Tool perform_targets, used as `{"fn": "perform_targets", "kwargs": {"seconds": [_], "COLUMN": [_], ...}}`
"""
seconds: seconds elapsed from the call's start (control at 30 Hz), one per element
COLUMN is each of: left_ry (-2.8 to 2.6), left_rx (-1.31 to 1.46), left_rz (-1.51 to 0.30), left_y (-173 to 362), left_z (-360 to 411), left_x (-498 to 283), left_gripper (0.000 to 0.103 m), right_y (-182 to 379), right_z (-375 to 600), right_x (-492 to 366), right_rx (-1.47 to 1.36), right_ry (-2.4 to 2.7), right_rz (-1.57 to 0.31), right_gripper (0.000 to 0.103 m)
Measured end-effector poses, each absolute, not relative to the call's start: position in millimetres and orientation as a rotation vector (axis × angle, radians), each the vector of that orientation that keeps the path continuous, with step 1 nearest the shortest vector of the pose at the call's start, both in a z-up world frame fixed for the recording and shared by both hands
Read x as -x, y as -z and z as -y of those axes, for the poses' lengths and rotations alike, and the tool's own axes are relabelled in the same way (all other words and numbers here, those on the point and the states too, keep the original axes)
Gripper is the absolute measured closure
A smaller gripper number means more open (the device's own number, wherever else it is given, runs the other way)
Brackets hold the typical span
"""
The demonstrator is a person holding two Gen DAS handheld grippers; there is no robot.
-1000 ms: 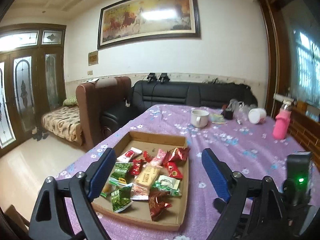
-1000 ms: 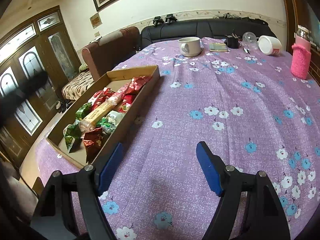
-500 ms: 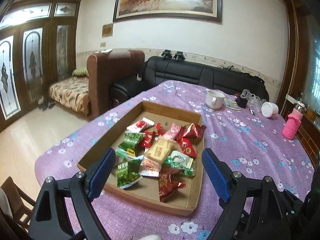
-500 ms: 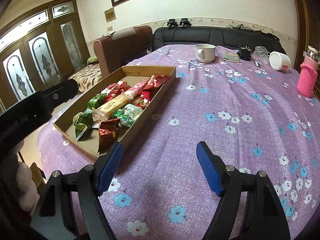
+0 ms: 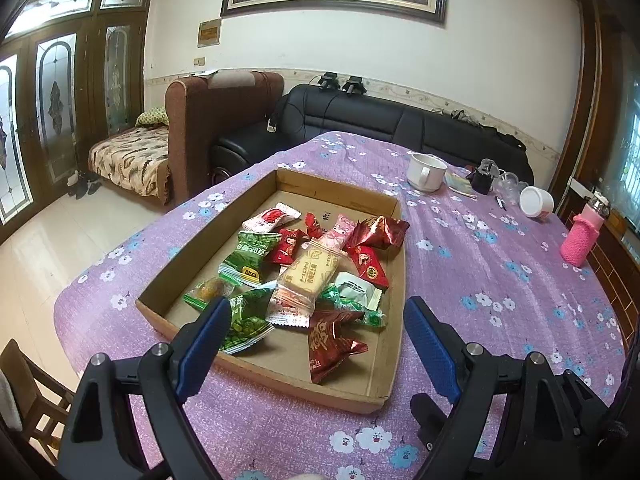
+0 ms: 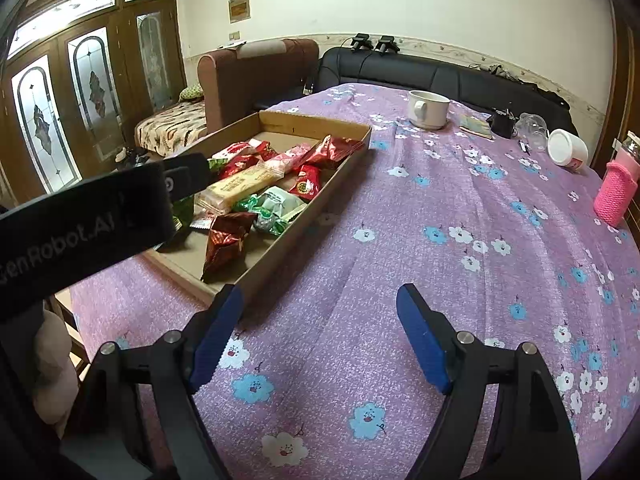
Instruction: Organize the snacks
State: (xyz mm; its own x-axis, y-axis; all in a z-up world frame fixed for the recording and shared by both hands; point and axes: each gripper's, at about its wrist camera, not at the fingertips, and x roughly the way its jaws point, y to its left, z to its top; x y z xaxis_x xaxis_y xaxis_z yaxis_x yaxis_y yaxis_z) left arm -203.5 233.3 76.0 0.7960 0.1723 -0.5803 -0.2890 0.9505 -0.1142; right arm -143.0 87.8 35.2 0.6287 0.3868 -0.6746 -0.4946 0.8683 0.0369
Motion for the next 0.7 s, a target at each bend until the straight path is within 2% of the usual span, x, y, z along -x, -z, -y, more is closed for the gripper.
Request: {"fn": "perform_targets", "kwargs": {"seconds": [0.7], "left_ry": [-0.242], "left_rx": [0.245], "left_rz": [-0.65], "left_y": [-69.3], "left_z": [-250.4], "left_x": [199.7], "left_gripper": [0.015], "right_y": [-29.6], "right_z": [-91.2], "right_x": [136.1], "right_rx": [0.15], "right_ry": [-0.526], "right_rz": [-0.771], "right_gripper": [0.022]}}
